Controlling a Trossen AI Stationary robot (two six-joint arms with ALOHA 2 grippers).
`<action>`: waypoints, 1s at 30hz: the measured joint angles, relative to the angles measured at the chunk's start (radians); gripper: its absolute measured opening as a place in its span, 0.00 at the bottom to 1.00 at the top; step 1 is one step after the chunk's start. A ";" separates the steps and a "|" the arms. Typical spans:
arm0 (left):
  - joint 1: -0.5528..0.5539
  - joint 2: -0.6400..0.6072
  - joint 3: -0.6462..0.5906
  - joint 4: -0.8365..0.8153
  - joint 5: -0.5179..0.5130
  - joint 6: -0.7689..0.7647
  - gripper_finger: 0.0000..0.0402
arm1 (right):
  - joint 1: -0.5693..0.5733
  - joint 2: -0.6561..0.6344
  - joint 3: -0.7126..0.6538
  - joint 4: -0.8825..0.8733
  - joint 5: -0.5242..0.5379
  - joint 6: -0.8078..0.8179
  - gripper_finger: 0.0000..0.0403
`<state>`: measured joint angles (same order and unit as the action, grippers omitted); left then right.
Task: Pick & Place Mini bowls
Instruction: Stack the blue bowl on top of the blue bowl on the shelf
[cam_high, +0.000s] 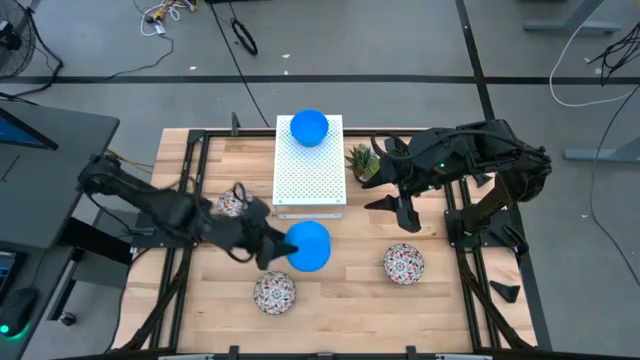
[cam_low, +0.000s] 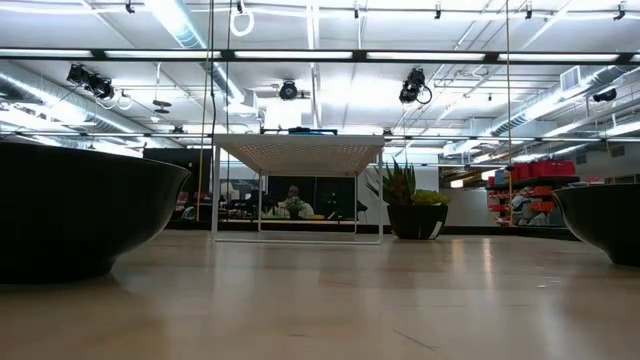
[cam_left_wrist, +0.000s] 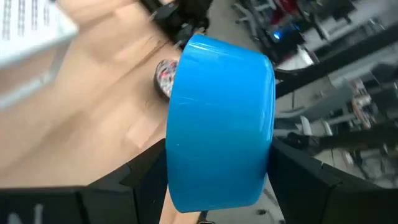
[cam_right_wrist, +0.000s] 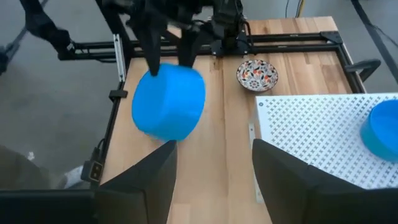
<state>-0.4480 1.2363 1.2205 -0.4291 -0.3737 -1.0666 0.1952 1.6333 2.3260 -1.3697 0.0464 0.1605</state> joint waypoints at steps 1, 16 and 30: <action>0.012 -0.018 0.000 -0.005 0.020 0.041 0.60 | -0.002 0.000 0.000 0.001 0.002 0.016 0.53; 0.145 -0.209 0.000 -0.010 0.181 0.674 0.60 | -0.087 0.001 -0.181 0.304 -0.090 0.082 0.53; 0.233 -0.216 0.000 0.031 0.139 0.977 0.60 | -0.221 0.001 -0.431 0.603 -0.479 -0.052 0.53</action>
<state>-0.2152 1.0206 1.2201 -0.3983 -0.2352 -0.0896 -0.0255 1.6344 1.8951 -0.7665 -0.4326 0.1081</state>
